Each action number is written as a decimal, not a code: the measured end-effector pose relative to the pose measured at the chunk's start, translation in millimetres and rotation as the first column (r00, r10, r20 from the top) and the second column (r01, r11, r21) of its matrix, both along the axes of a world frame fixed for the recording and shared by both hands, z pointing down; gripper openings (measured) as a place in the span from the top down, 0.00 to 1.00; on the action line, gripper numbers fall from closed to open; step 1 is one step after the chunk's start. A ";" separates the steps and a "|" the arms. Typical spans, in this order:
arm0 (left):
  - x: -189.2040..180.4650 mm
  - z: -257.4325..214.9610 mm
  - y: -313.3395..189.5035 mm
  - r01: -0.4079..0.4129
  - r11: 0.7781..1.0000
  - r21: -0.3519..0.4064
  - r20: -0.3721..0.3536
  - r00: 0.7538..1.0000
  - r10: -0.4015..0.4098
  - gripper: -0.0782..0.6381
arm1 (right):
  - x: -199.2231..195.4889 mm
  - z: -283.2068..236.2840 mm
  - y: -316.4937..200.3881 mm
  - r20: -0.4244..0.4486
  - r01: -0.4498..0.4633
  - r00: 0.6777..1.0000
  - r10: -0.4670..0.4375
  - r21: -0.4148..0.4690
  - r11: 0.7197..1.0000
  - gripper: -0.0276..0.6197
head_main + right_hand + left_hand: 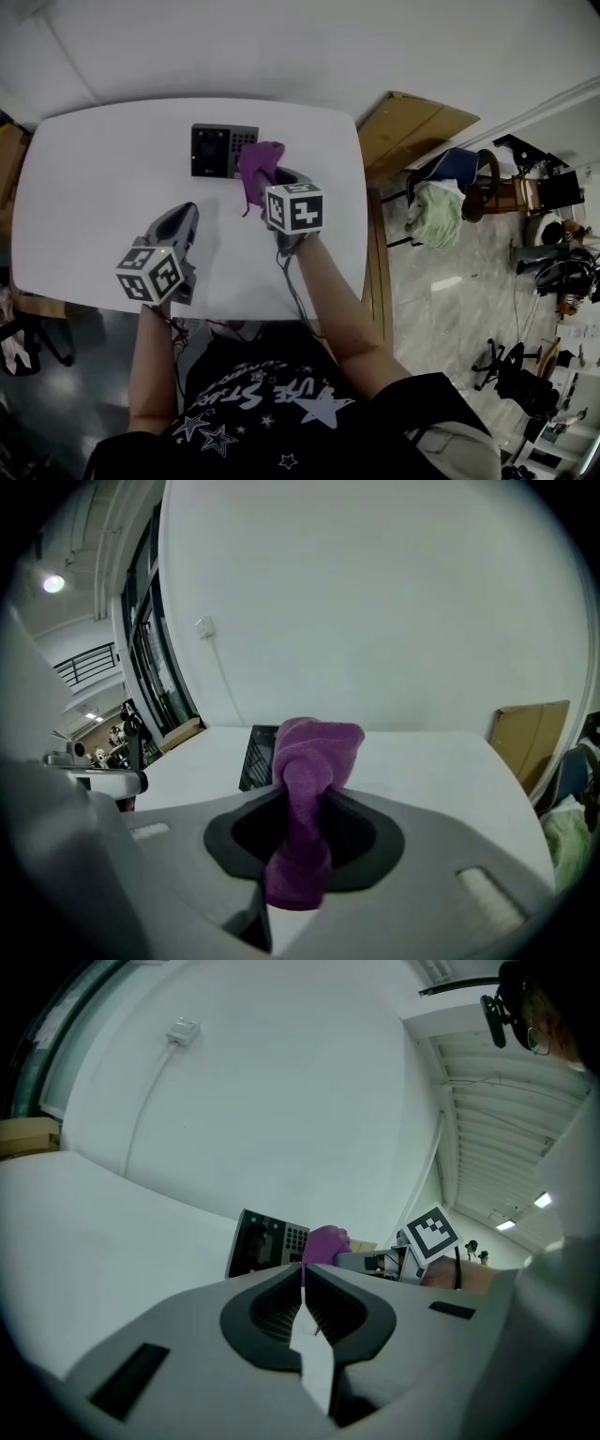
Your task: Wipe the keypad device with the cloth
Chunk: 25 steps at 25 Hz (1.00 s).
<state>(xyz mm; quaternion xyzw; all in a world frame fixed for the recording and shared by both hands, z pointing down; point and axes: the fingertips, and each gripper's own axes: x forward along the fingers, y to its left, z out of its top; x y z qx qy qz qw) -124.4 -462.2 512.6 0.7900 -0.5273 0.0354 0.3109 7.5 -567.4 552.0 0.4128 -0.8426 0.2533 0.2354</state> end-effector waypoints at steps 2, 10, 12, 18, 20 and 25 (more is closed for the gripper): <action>-3.6 -1.8 9.3 -0.009 1.000 0.008 -0.003 1.000 0.009 0.87 | -0.7 -4.6 13.0 0.001 -0.009 1.000 0.009 0.010 1.000 0.81; -9.8 -12.3 52.9 -0.038 0.999 0.037 -0.025 0.999 0.039 0.87 | 4.8 -26.4 70.3 0.016 -0.053 0.999 0.052 0.037 0.998 0.81; -12.3 -16.8 66.0 -0.056 0.997 0.044 -0.026 0.998 0.057 0.87 | 4.0 -32.0 87.7 0.021 -0.068 0.998 0.067 0.046 0.997 0.81; -17.8 -20.9 114.9 -0.123 0.991 0.059 -0.030 0.992 0.125 0.87 | -0.5 -35.8 151.8 0.031 -0.115 0.993 0.114 0.052 0.992 0.81; -18.8 -19.6 129.0 -0.155 0.986 0.061 -0.030 0.987 0.157 0.87 | -2.3 -35.3 171.7 0.029 -0.126 0.992 0.124 0.054 0.991 0.81; -25.7 -13.8 150.0 -0.198 0.979 0.056 -0.039 0.979 0.200 0.87 | -8.0 -35.9 212.0 0.019 -0.134 0.991 0.133 0.063 0.989 0.81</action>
